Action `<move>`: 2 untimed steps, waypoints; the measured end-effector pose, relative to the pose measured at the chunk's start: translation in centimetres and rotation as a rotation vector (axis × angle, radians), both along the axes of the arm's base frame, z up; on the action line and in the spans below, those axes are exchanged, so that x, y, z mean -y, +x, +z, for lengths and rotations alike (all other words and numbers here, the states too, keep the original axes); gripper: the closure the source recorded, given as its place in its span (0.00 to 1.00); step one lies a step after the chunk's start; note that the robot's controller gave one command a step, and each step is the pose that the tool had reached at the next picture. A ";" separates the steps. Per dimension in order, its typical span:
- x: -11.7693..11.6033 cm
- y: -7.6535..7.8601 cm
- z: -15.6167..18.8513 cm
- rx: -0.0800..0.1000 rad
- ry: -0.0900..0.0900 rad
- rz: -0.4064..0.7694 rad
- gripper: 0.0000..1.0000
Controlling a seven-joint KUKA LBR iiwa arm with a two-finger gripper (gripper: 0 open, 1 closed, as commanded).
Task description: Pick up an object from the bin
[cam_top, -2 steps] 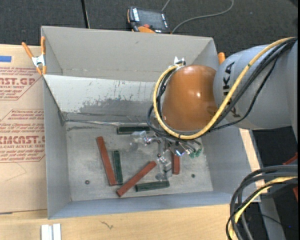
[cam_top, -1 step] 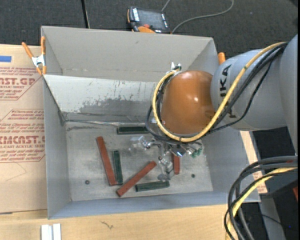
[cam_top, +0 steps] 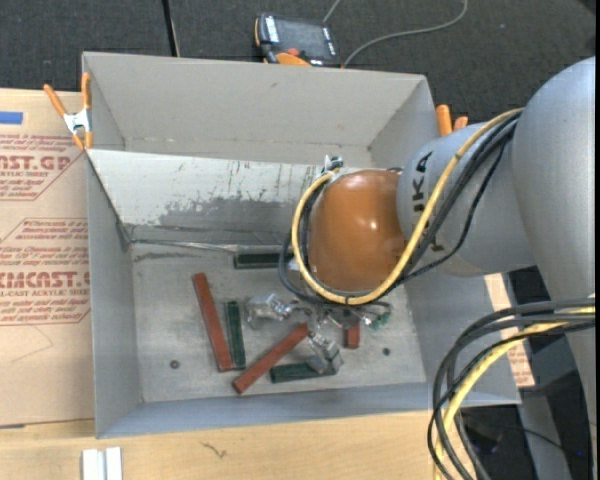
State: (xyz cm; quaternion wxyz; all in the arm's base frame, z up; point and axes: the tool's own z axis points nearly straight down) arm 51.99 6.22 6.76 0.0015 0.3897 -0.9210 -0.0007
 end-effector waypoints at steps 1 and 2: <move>-0.1 0.1 0.1 0.004 0.001 -0.001 0.00; 0.0 0.1 0.1 0.004 0.000 -0.001 1.00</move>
Offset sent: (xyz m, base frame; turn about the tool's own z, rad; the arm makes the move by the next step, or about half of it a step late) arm 0.0000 0.0000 0.0000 0.0000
